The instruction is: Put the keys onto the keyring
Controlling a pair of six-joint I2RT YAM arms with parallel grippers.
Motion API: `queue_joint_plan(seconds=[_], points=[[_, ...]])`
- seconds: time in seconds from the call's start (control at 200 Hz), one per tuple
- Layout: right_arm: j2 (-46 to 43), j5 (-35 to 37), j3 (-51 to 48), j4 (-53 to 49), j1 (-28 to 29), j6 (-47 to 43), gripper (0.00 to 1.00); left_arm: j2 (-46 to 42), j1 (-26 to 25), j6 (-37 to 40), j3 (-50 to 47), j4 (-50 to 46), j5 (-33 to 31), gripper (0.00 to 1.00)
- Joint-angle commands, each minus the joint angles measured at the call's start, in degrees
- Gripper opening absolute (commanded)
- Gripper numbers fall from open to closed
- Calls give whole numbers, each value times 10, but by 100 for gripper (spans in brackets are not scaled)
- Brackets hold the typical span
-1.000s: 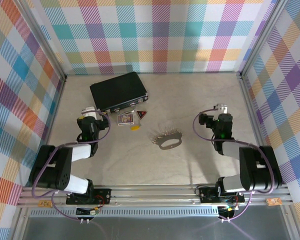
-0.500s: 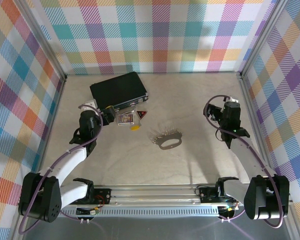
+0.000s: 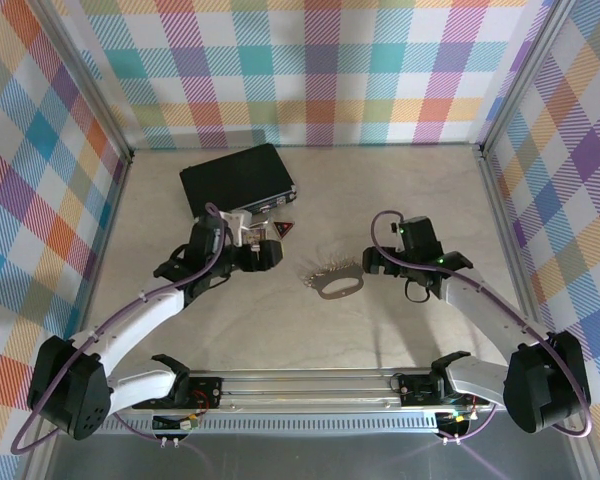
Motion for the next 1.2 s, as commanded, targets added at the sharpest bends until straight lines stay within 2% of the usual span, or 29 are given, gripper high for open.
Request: queue_joint_plan(seconds=[0.0,0.18,0.48,0.63,0.955,1.195], points=[[-3,-42,1,-35,10,11,99,0,-23,-11,-1,-8,45,99],[6,-56,-6,-35,12,12,100,17,-43,-23,-13,38,81,94],[73,-69,15,-20,11,-1,92,50,-56,-26,-38,75,83,88],[83,-88,21,-4,12,9,90,68,-53,3,-22,43,31,81],[65,-82,14,6,28,17,90,211,-17,10,42,58,-65,67],[72,-49,10,6,28,-9,90,299,-18,7,102,71,-47,58]])
